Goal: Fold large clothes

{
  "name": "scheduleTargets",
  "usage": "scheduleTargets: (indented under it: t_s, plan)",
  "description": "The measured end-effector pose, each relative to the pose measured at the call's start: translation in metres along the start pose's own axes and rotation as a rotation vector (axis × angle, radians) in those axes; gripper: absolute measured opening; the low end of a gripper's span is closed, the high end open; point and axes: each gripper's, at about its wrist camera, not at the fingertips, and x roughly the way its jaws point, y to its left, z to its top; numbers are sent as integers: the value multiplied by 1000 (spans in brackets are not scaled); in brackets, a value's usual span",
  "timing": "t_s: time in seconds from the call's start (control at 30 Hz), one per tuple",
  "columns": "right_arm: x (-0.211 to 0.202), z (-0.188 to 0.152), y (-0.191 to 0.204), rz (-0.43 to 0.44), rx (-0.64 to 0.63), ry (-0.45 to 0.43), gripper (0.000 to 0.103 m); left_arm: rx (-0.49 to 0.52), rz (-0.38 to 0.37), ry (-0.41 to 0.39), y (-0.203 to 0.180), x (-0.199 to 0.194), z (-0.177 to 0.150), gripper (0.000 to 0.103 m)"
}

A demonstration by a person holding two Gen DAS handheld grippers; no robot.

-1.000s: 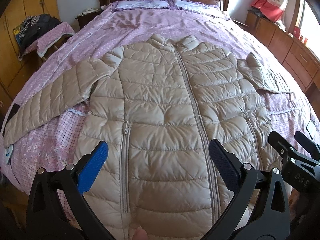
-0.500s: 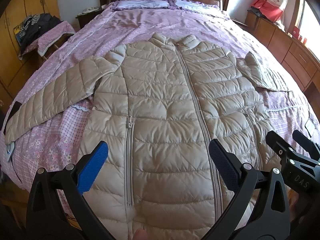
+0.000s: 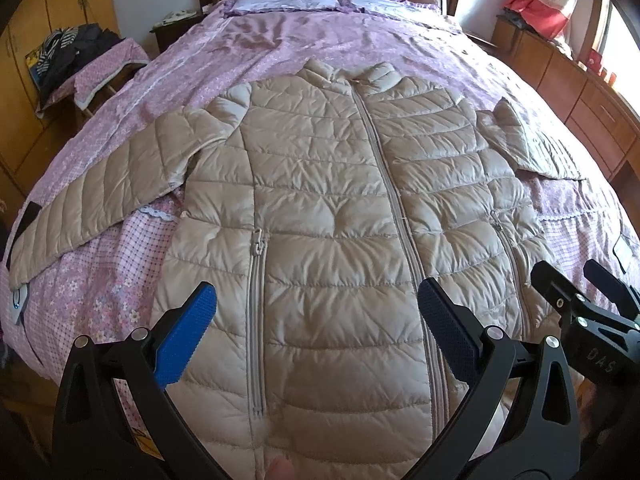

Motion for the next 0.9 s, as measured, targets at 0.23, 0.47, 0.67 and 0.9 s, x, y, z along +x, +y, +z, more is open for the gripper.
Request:
scheduleTargets:
  t_s: [0.23,0.47,0.67,0.9]
  plan:
    - [5,1,-2,4,3,6,98,-6,6,13,-1,7,3,100]
    - [9,6,-13,3,10,3,98,5,9,19,-8,11,6,100]
    - [12,10,-25,11,15,12,98,16,13,25,-13,16,10,100]
    - [21,23,-42,3,23,10,98,40,9,25,-19,21,17,100]
